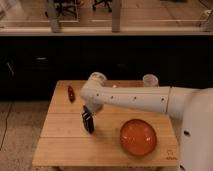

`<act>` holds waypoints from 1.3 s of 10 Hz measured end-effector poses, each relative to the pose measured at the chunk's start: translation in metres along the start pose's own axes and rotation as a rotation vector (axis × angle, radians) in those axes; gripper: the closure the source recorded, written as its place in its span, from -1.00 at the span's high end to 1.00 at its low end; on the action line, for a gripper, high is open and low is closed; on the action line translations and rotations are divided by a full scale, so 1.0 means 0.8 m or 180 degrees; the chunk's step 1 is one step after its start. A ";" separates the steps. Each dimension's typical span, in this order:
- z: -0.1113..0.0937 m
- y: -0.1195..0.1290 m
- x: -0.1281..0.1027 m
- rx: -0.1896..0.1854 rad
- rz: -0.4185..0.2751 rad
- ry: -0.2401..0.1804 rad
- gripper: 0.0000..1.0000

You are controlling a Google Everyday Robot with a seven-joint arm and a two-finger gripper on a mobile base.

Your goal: Knock the eraser over

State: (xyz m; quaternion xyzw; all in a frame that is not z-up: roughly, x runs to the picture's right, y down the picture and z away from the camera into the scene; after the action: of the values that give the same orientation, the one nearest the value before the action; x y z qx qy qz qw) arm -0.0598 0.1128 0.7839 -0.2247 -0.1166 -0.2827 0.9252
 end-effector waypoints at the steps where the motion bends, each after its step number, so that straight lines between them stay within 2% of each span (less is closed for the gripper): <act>1: 0.001 0.000 0.007 -0.0011 0.0039 0.0019 -0.98; 6: 0.000 -0.002 0.038 -0.0017 0.0193 0.0128 -0.98; 9: -0.004 -0.001 0.048 0.0022 0.0230 0.0144 -0.98; 11: -0.011 0.005 0.045 0.0067 0.0196 0.0026 -0.98; 13: -0.017 0.014 0.037 0.0063 0.0152 -0.0287 -0.98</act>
State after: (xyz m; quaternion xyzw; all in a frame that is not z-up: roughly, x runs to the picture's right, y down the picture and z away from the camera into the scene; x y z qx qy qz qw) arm -0.0284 0.1008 0.7785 -0.2308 -0.1557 -0.2490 0.9276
